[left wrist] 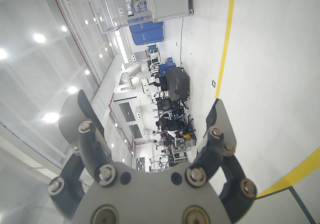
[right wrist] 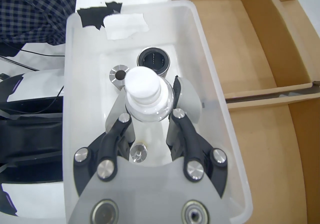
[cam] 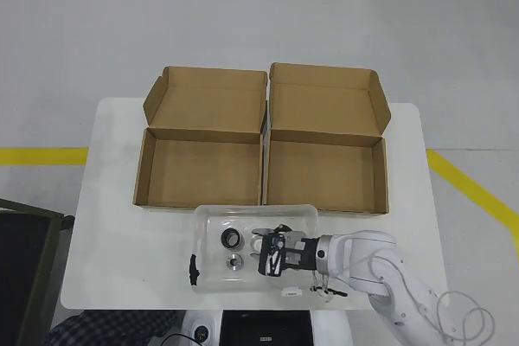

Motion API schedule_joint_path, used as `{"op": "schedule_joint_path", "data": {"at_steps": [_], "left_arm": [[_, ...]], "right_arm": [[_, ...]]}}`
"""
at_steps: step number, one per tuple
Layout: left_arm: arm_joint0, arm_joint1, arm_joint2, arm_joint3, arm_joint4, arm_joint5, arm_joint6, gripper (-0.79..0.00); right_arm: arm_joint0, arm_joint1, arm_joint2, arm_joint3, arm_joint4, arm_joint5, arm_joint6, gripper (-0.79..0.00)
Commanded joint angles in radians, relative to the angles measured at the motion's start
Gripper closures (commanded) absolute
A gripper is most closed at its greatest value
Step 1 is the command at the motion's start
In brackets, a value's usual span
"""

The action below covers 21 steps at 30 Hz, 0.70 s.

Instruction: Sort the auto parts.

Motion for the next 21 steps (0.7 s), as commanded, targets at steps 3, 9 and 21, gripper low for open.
{"op": "schedule_joint_path", "data": {"at_steps": [3,9,21], "left_arm": [[0.000,0.000,0.000,0.000,0.000,0.000,0.000,-0.785],[0.000,0.000,0.000,0.000,0.000,0.000,0.000,-0.785],[0.000,0.000,0.000,0.000,0.000,0.000,0.000,-0.785]], "right_arm": [[0.002,0.003,0.014,-0.001,0.055,-0.016,-0.076,0.000],[0.005,0.000,0.030,0.059,0.155,-0.016,-0.272,0.000],[-0.048,0.001,0.111,0.128,0.261,0.042,-0.576,0.000]]}}
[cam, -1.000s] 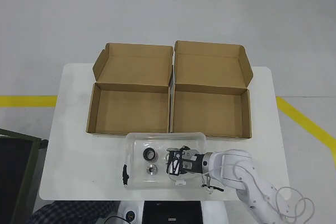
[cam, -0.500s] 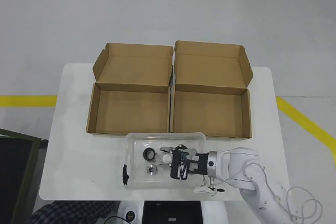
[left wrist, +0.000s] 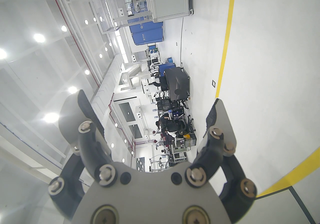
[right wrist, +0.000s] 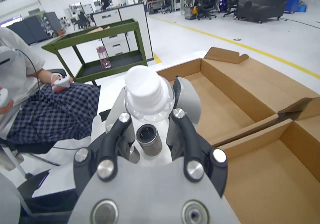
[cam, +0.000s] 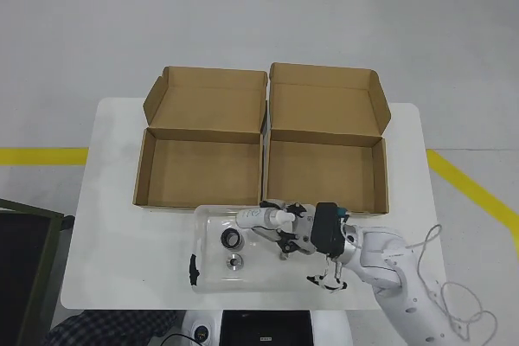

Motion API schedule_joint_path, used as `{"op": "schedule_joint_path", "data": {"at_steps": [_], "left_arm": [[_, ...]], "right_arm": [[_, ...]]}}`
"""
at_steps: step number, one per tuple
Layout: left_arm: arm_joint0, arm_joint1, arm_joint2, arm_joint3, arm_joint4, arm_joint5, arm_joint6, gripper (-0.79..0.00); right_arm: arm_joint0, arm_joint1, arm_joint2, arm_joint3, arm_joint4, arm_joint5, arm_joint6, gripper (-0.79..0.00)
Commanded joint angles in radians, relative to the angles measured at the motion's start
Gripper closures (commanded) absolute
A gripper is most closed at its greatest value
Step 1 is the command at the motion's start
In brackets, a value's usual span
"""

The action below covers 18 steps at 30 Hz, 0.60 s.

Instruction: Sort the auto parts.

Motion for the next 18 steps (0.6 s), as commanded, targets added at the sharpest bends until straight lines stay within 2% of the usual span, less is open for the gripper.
{"op": "schedule_joint_path", "data": {"at_steps": [1,18], "left_arm": [[0.000,0.000,0.000,0.000,0.000,0.000,0.000,-0.785],[0.000,0.000,0.000,0.000,0.000,0.000,0.000,-0.785]], "right_arm": [[-0.009,0.001,0.017,0.002,0.019,0.005,-0.038,0.000],[-0.057,0.000,0.103,0.019,0.141,0.053,-0.224,0.000]]}}
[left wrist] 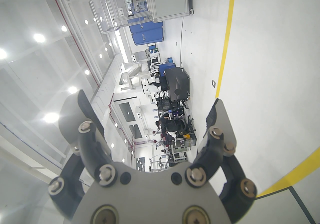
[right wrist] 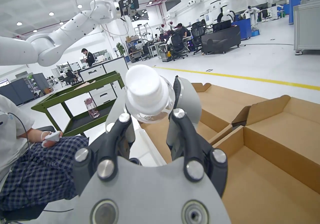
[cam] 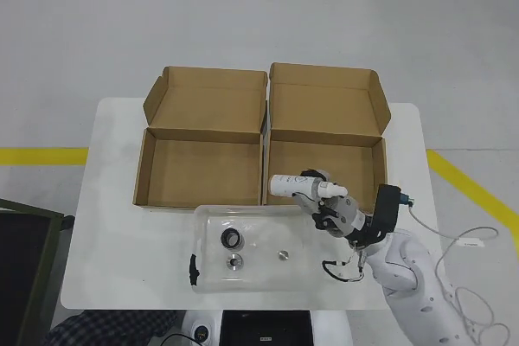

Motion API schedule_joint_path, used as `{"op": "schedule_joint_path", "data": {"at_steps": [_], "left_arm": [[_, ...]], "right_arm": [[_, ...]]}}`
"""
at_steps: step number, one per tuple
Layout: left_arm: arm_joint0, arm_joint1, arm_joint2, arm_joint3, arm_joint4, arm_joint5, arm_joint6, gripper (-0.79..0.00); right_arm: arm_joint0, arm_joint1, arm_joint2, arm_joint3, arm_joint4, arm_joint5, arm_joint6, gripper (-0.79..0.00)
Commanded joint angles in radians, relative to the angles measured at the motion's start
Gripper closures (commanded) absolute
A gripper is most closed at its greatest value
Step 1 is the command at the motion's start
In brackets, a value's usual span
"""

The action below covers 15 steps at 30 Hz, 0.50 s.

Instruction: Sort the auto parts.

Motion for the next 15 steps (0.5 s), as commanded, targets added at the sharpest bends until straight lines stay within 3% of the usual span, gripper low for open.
{"op": "schedule_joint_path", "data": {"at_steps": [1,10,15], "left_arm": [[0.000,0.000,0.000,0.000,0.000,0.000,0.000,-0.785],[0.000,0.000,0.000,0.000,0.000,0.000,0.000,-0.785],[0.000,0.000,0.000,0.000,0.000,0.000,0.000,-0.785]], "right_arm": [[-0.003,-0.001,0.005,0.001,0.008,0.003,-0.010,0.000],[-0.002,-0.003,0.019,0.002,0.022,-0.001,-0.032,0.000],[0.009,-0.004,0.026,-0.007,-0.024,0.045,-0.004,0.000]]}}
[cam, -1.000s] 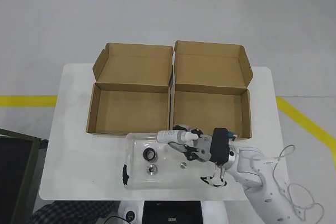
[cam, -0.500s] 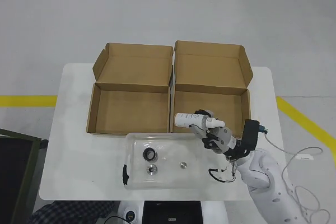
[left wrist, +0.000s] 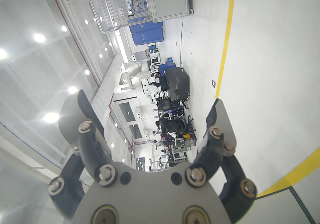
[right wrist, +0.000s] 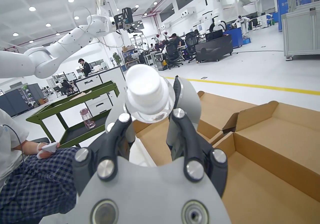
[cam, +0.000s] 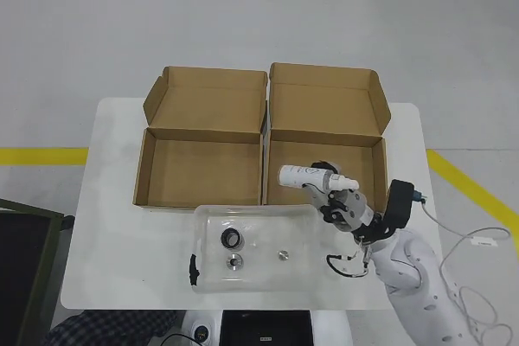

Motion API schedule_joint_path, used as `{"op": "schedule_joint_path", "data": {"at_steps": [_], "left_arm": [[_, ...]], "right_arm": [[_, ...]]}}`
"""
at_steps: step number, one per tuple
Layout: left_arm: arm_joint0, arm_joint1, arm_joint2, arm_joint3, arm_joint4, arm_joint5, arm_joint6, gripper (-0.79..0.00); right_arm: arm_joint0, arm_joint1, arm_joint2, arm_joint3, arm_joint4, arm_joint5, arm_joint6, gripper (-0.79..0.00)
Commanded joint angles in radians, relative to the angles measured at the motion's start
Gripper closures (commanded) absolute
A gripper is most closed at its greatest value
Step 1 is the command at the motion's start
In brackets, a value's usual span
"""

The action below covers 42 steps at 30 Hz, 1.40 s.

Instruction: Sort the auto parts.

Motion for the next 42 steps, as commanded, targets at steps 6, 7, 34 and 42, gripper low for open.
{"op": "schedule_joint_path", "data": {"at_steps": [6,7,34,42], "left_arm": [[0.000,0.000,0.000,0.000,0.000,0.000,0.000,-0.785],[0.000,0.000,0.000,0.000,0.000,0.000,0.000,-0.785],[0.000,0.000,0.000,0.000,0.000,0.000,0.000,-0.785],[0.000,0.000,0.000,0.000,0.000,0.000,0.000,-0.785]], "right_arm": [[0.048,-0.006,-0.023,0.011,-0.052,0.084,0.079,0.000],[0.055,-0.006,-0.025,0.012,-0.066,0.102,0.098,0.000],[0.305,-0.022,-0.128,0.165,-0.263,0.278,0.591,0.000],[0.349,-0.030,-0.169,0.211,-0.299,0.295,0.650,0.000]]}}
